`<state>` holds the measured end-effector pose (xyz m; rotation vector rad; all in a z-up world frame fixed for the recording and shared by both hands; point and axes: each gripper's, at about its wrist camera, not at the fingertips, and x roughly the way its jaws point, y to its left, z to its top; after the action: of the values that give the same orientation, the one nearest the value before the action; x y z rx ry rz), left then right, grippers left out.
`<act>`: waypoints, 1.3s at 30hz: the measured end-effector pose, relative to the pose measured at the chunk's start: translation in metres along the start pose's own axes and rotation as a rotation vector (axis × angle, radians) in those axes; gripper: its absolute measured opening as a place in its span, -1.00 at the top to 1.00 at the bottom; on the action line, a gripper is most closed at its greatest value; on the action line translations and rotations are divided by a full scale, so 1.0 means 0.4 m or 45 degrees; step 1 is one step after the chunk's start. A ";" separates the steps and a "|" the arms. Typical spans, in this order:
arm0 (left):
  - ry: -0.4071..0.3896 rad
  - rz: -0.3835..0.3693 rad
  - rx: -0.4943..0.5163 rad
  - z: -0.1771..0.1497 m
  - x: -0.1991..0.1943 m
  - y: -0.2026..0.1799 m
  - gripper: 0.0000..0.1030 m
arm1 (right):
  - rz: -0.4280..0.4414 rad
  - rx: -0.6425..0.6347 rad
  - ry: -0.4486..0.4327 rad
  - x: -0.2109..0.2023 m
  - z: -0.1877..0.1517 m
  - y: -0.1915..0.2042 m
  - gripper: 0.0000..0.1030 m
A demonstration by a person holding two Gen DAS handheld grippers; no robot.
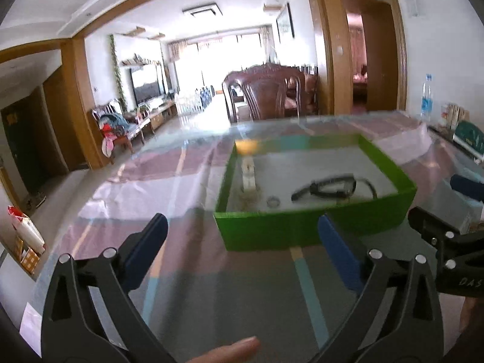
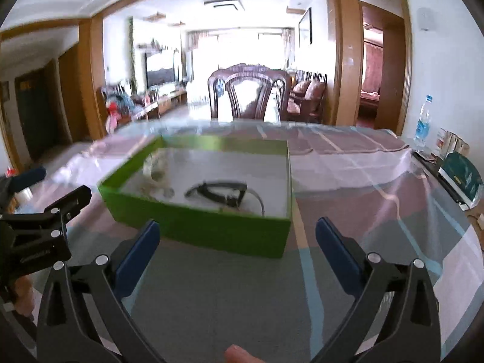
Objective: Organize jewelry
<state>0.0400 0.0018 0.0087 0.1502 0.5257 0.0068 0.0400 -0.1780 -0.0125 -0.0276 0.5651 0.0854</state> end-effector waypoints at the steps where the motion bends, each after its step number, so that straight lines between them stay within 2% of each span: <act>1: 0.029 -0.016 0.006 -0.007 0.011 -0.005 -0.91 | -0.007 -0.014 0.010 0.006 -0.006 0.004 -0.94; 12: 0.052 -0.020 0.021 -0.034 0.027 -0.016 -0.91 | -0.015 -0.043 -0.015 -0.007 -0.019 0.021 -0.94; 39: 0.065 -0.035 0.034 -0.035 0.027 -0.021 -0.91 | -0.012 -0.027 -0.011 -0.007 -0.018 0.017 -0.94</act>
<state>0.0422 -0.0042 -0.0098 0.1689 0.5794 -0.0232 0.0331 -0.1719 -0.0171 -0.0507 0.5556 0.0820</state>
